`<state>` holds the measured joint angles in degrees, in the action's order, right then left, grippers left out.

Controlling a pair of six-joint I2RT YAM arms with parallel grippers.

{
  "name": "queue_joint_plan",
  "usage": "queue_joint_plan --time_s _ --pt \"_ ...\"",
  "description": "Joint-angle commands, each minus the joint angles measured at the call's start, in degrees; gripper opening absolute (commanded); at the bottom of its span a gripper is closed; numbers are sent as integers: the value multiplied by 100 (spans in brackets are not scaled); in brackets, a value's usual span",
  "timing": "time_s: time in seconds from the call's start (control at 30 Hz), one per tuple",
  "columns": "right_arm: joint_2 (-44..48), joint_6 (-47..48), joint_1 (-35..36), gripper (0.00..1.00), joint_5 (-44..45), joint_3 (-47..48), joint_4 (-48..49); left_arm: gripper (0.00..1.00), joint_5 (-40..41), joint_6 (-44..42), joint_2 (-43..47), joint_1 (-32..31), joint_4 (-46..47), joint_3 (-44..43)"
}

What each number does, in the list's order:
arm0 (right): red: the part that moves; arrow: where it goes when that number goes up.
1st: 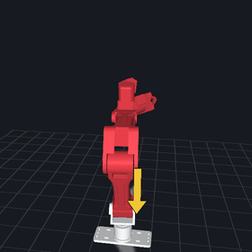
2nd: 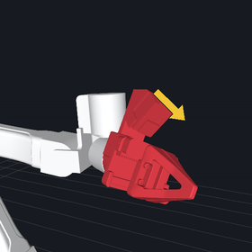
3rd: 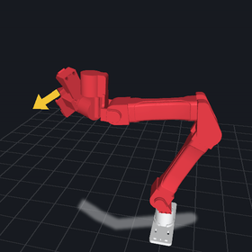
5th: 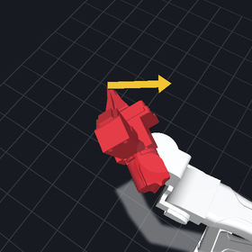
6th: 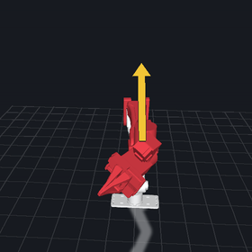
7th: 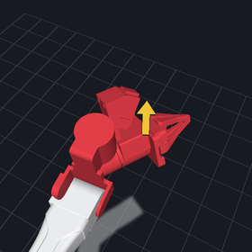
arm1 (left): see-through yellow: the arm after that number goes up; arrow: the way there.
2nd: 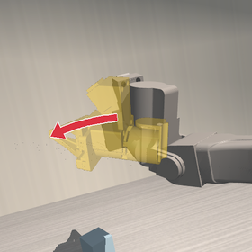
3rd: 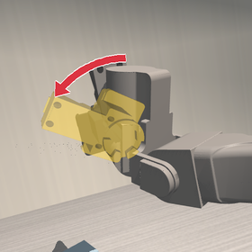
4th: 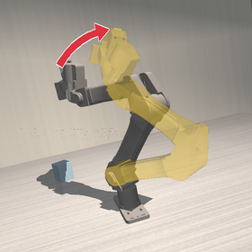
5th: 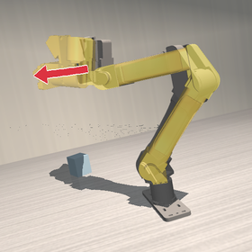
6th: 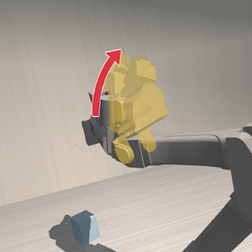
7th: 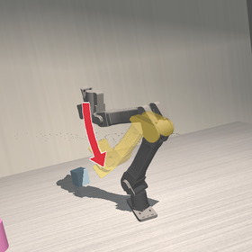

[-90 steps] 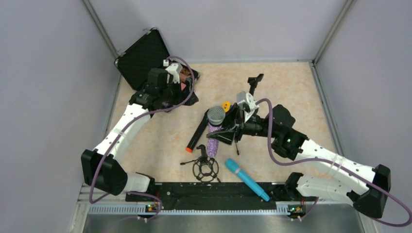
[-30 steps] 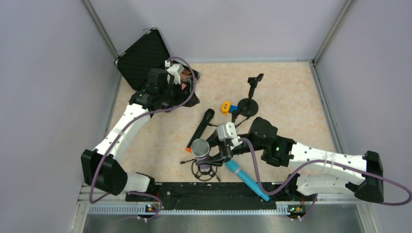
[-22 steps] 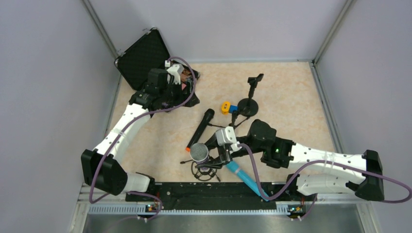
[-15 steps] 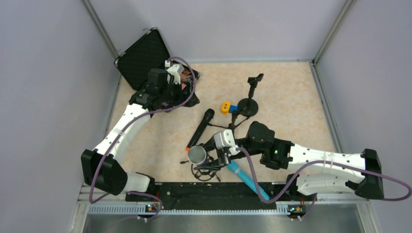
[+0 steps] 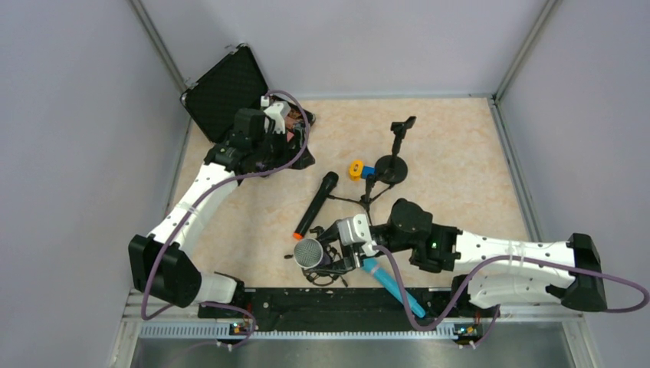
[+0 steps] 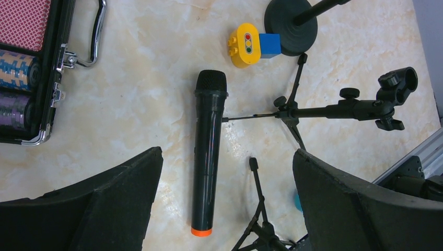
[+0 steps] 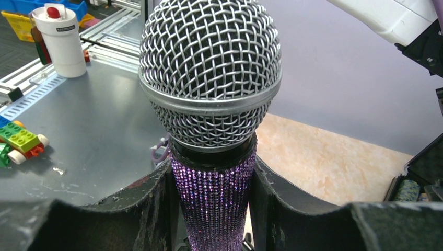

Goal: Attach the microphones to the stand

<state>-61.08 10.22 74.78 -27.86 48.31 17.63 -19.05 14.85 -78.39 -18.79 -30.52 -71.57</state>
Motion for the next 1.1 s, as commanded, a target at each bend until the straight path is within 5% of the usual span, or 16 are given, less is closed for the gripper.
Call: queue_joint_plan --time_s 0.0,0.33,0.83,1.07 --pt "46 188 139 0 188 -189 263 99 -38 -90 -16 9 65 -91" --pt "-15 284 324 0 512 -270 621 99 -39 -96 -4 7 60 -92" --pt "-9 263 642 0 2515 -416 1399 99 -65 -97 -11 9 46 -97" --pt "139 641 645 0 2003 -338 1767 99 -97 -97 -32 7 51 -101"
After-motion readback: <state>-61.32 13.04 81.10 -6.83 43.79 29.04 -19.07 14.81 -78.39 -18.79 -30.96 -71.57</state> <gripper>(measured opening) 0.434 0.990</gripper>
